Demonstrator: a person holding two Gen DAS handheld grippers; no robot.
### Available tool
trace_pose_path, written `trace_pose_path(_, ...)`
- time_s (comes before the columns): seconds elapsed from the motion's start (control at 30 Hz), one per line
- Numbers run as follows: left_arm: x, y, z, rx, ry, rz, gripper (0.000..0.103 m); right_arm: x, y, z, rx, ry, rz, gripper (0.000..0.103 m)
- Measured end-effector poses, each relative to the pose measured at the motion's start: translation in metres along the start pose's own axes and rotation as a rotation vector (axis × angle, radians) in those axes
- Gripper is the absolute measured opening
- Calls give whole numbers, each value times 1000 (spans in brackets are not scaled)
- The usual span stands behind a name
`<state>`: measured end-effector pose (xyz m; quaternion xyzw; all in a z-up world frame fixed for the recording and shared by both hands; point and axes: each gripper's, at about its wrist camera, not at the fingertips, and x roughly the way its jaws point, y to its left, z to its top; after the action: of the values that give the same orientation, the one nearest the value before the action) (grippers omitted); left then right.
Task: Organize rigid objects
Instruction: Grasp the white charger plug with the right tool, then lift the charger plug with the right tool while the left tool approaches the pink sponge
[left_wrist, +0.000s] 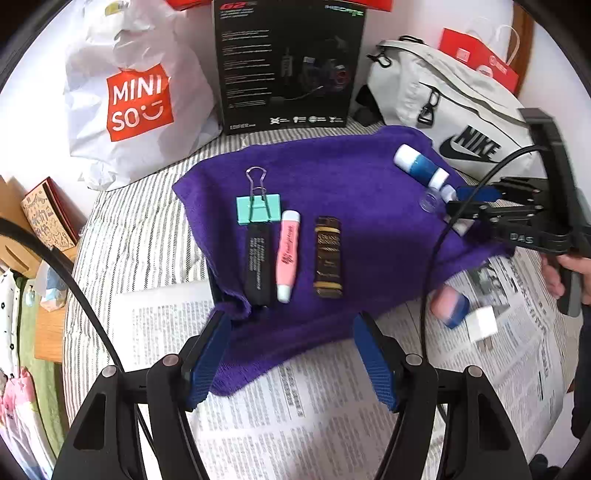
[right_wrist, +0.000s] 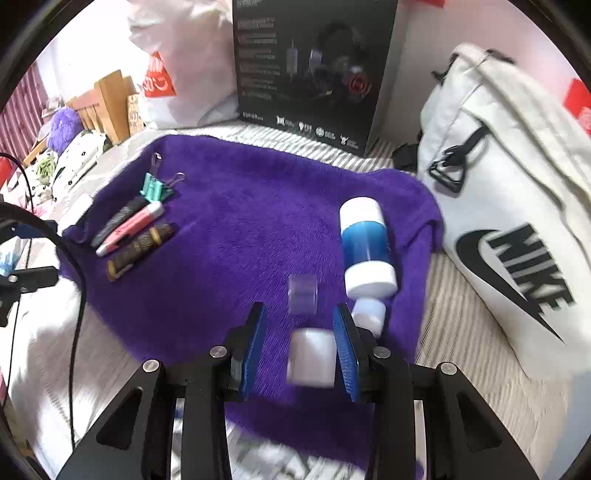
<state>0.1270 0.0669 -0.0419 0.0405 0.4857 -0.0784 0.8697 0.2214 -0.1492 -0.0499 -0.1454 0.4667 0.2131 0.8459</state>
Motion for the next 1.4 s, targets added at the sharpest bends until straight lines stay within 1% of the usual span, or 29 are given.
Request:
trace_pose_path(0.1, -4, -4, -6, -5, -4, -4, 67, -30, 5, -17, 25, -49, 2, 41)
trace_pose_path(0.17, -6, -6, -11, -16, -8, -14, 67, -52, 11, -34, 39, -84, 31, 49)
trace_pose_path(0.23, -6, -7, -13, -42, -13, -22, 67, -69, 21, -52, 52, -106, 49, 49)
trace_pose_path(0.3, -7, -9, -16, -58, -17, -32, 67, -76, 30, -67, 81, -101, 60, 49)
trace_pose_path(0.43, -9, -17, -25, -58, -15, -31, 67, -70, 47, -87, 119, -79, 90, 49)
trace_pose_path(0.57, -13, -16, -42, -86, -13, -41, 67, -59, 54, -95, 179, -74, 76, 49)
trace_pose_path(0.67, -13, -13, -54, -116, -12, -49, 67, -54, 57, -95, 221, -79, 85, 49)
trace_pose_path(0.8, -10, -11, -63, -138, -9, -59, 67, -44, 64, -94, 219, -69, 68, 49)
trace_pose_path(1.03, -3, -14, -73, -131, -7, -34, 67, -22, 72, -102, 189, -31, 3, 48)
trace_pose_path(1.1, -2, -14, -76, -123, -6, -17, 67, -25, 73, -107, 188, -68, -4, 48)
trace_pose_path(1.2, 1, -11, -81, -131, -1, -12, 67, -25, 74, -113, 172, -104, -9, 48)
trace_pose_path(1.23, 2, -10, -82, -132, 2, -12, 67, -26, 73, -114, 173, -107, -9, 45)
trace_pose_path(1.27, 4, -9, -84, -132, 6, -10, 67, -26, 72, -114, 176, -107, -11, 38)
trace_pose_path(1.4, 6, -8, -87, -137, 7, -6, 68, -31, 59, -119, 191, -90, -15, 37)
